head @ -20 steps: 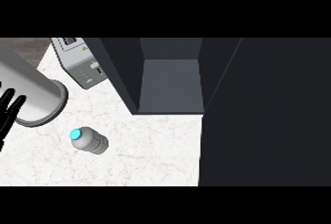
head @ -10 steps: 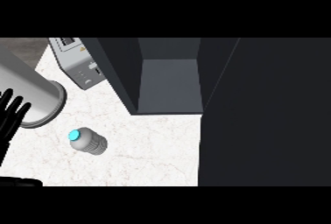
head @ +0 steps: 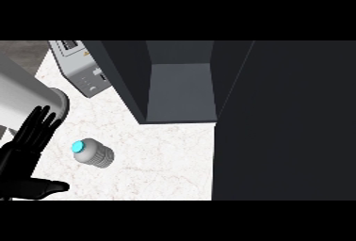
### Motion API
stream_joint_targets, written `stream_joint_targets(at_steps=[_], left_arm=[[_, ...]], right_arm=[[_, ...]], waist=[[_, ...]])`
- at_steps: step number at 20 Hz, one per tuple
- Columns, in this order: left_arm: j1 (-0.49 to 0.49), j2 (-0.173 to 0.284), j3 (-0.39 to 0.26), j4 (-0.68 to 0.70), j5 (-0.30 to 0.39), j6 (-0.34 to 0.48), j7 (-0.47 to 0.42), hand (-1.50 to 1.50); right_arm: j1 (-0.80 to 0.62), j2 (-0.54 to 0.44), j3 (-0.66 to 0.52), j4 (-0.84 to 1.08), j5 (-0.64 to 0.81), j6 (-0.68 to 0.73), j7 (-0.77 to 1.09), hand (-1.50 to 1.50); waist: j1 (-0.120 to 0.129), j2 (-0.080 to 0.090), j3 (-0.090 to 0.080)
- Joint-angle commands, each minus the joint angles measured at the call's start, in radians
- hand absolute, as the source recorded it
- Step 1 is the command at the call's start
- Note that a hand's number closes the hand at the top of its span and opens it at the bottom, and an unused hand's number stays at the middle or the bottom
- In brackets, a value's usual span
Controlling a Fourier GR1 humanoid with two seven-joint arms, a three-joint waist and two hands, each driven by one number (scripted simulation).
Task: Pick up the bottled water, place it into the cabinet and close the cabinet
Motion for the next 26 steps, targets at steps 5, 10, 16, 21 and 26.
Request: stream_joint_targets(at_steps=[5,10,16,21,26], left_arm=[[-0.086,-0.039,-0.008,0.36,-0.077,-0.043,-0.18,-1.5],[-0.155,-0.012,0.004,0.644,-0.178,-0.079,-0.411,-1.5],[-0.244,-0.014,-0.017,0.877,-0.225,-0.137,-0.558,-1.5],[-0.305,0.011,-0.014,1.043,-0.268,-0.154,-0.68,-1.5],[-0.362,-0.012,-0.012,1.182,-0.283,-0.189,-0.807,1.5]], right_arm=[[0.099,-0.035,0.043,-0.116,0.05,-0.007,-0.041,-1.5],[0.127,-0.035,0.099,-0.12,0.094,-0.035,-0.061,-1.5],[0.188,-0.105,0.054,-0.169,0.036,-0.018,-0.094,-1.5],[0.222,-0.143,0.023,-0.139,0.022,-0.003,-0.175,-1.5],[0.211,-0.156,0.023,-0.179,0.019,-0.029,-0.131,-1.5]], waist=[[-0.001,0.001,0.0],[-0.009,0.004,-0.002],[-0.015,0.005,-0.003],[-0.01,0.003,-0.001],[-0.011,0.01,-0.004]])
